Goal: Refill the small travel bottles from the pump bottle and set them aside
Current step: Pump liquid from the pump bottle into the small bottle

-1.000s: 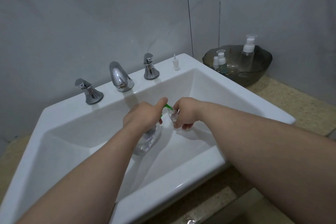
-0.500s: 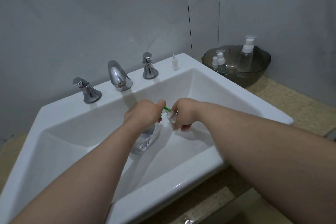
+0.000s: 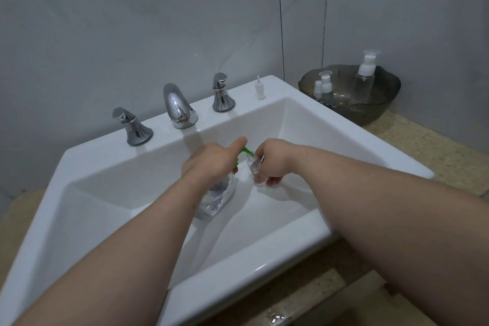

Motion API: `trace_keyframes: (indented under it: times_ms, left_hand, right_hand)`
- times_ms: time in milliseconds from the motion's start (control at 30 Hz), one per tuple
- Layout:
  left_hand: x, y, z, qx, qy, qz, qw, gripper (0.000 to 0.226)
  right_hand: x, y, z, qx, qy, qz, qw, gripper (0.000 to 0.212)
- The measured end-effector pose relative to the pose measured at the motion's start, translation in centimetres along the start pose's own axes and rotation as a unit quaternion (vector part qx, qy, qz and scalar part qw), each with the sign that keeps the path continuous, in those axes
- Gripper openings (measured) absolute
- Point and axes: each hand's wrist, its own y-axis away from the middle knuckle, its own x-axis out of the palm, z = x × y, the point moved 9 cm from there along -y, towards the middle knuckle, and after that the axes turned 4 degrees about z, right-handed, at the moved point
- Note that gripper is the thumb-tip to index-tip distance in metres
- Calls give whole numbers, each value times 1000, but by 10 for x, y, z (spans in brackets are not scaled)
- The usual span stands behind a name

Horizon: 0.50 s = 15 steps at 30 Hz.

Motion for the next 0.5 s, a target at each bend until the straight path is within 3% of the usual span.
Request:
trace_keyframes:
  times_ms: [500]
  left_hand:
    - [-1,-3,0,-5,19,-10,1000,61]
  right_hand:
    - [-1,0,3,-11,-1,-9,1000,25]
